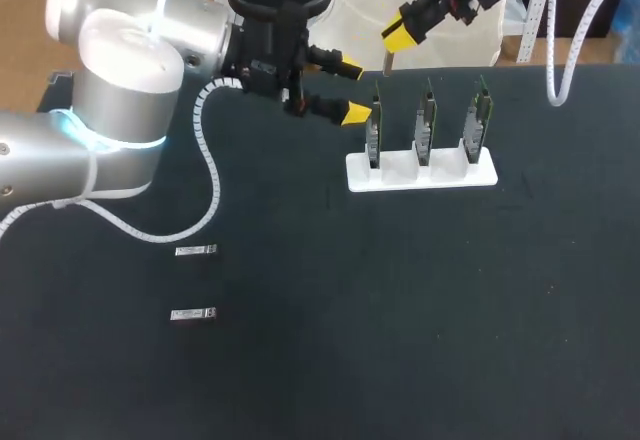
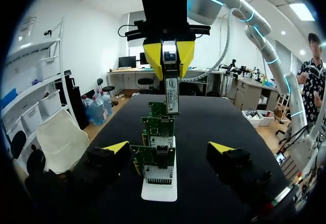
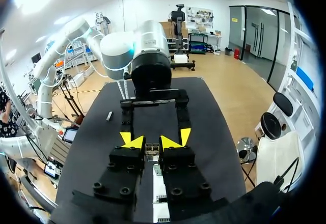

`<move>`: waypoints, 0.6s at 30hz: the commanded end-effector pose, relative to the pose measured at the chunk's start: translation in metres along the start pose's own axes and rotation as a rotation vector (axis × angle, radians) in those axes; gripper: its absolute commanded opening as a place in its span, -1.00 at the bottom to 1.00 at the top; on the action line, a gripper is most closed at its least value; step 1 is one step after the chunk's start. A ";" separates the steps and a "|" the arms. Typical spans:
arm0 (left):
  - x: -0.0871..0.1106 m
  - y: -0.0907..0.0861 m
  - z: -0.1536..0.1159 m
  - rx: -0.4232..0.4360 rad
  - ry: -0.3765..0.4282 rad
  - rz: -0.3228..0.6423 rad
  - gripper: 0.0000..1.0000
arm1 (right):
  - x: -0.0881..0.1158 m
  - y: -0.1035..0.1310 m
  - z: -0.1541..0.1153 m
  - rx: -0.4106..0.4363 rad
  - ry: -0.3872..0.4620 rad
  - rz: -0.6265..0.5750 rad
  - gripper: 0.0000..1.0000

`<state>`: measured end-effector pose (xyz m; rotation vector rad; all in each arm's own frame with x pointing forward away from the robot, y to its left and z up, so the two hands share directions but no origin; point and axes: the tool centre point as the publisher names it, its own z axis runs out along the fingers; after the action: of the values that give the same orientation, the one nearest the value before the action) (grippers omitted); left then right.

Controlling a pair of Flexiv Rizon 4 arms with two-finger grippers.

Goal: Pick up the optical module with the left hand, and insert it into the network port with the right hand.

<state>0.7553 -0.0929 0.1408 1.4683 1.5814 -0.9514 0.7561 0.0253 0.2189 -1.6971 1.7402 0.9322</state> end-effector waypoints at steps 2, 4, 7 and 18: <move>0.007 -0.001 0.000 -0.006 0.033 -0.008 1.00 | 0.000 0.003 0.000 0.007 0.002 -0.004 -1.00; 0.011 -0.001 0.000 -0.006 0.042 -0.014 1.00 | 0.000 0.003 0.000 0.007 0.003 -0.005 -1.00; 0.014 -0.001 -0.002 -0.003 0.030 -0.040 1.00 | -0.001 0.002 0.001 0.007 0.007 -0.007 -1.00; 0.020 -0.002 0.002 0.017 0.061 -0.041 1.00 | 0.000 0.002 0.003 0.011 0.030 -0.018 -1.00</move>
<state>0.7489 -0.0843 0.1223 1.4848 1.6520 -0.9502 0.7558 0.0272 0.2170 -1.7263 1.7418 0.8996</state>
